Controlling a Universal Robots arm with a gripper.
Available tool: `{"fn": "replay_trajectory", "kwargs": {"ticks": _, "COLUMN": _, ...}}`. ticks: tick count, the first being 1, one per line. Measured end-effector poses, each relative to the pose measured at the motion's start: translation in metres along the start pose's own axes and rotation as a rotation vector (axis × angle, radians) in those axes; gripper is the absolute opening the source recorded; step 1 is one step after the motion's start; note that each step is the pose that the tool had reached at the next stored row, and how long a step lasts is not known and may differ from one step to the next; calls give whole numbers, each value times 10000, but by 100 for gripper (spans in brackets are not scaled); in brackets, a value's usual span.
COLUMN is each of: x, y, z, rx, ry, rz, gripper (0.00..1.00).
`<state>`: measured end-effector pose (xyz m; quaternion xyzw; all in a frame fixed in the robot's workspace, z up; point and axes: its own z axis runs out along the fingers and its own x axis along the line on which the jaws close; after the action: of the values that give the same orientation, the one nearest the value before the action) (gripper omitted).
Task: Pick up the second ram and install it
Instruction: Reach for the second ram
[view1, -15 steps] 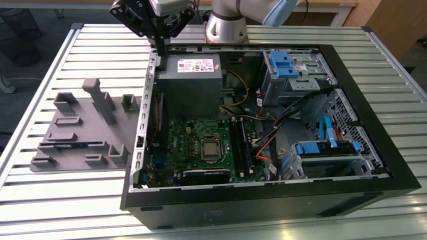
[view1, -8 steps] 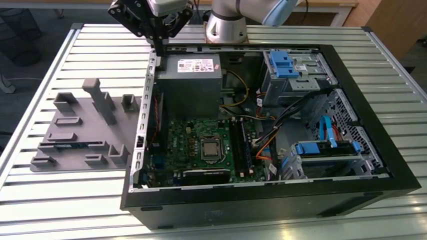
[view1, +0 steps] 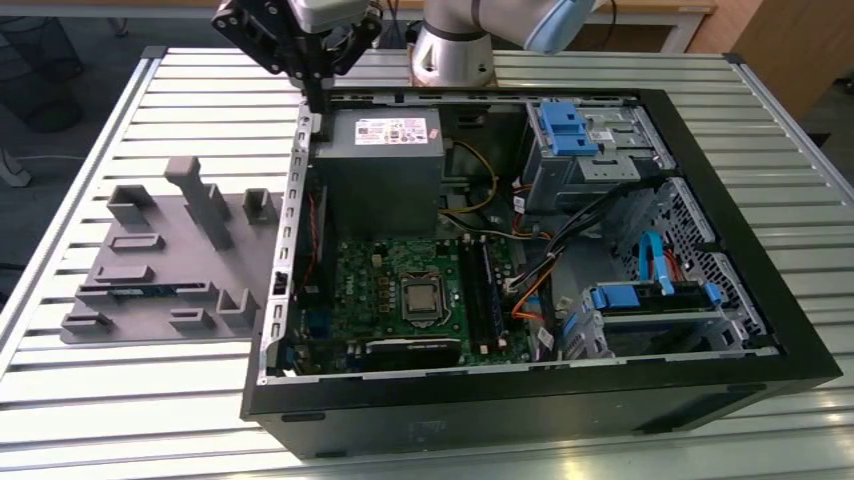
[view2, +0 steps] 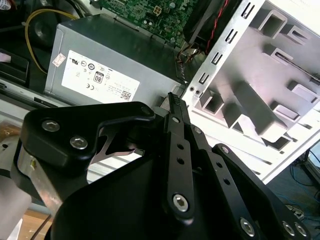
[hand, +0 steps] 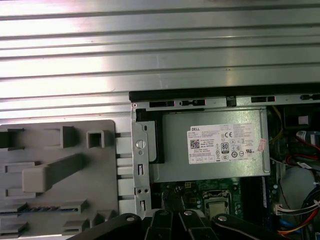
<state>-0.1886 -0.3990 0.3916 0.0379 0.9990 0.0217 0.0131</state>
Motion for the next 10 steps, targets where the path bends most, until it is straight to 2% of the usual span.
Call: {"fn": "replay_trajectory", "kwargs": {"ticks": 10, "x": 46, "y": -3, "z": 1, "rx": 0, "ry": 0, "rz": 0, "gripper": 11}}
